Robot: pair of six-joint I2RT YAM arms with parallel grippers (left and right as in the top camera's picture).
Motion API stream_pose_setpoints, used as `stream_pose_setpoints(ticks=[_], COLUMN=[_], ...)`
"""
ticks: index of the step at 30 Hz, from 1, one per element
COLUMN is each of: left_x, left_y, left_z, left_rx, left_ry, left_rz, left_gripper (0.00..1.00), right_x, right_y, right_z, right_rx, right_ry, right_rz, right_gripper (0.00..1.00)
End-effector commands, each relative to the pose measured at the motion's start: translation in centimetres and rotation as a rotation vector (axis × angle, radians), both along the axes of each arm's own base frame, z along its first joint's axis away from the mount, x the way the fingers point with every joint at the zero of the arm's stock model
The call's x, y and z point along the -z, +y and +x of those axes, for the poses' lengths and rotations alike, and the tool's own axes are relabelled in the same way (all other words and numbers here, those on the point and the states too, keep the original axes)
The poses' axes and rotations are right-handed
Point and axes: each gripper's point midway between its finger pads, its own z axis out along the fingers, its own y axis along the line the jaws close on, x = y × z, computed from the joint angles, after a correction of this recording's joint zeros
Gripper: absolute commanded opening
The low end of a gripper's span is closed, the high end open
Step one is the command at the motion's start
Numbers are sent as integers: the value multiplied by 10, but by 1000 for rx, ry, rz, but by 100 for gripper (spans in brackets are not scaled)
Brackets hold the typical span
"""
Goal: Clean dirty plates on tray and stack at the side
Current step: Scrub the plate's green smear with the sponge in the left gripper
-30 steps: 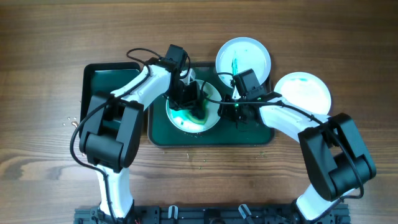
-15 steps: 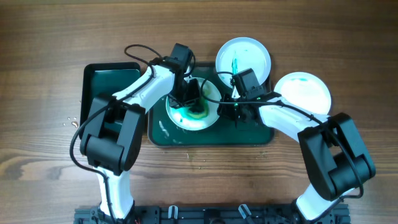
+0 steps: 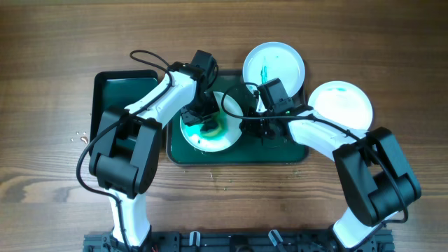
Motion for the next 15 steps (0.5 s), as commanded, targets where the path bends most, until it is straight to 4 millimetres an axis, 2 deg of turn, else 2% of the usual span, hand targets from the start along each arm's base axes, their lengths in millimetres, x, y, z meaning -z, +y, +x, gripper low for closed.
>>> stream_pose_setpoints(ticks=[1, 2, 4, 7, 10, 15], left_x=[34, 31, 25, 16, 12, 14], left_y=[23, 4, -19, -40, -50, -46], left_z=[-13, -15, -17, -19, -15, 7], left_rx=[30, 91, 156, 210, 259, 252], left_ry=[79, 85, 87, 85, 56, -31], left_rz=[41, -73, -211, -349, -414, -393], left_gripper=[4, 4, 4, 4, 4, 4], right_x=[9, 9, 9, 9, 9, 9], right_y=[-15, -15, -15, -15, -15, -15], right_z=[3, 2, 2, 2, 2, 2], right_rx=[30, 30, 31, 31, 31, 31], right_ry=[10, 12, 12, 13, 13, 13], right_rz=[-51, -52, -52, -53, -53, -53], right_gripper=[4, 4, 4, 4, 4, 4])
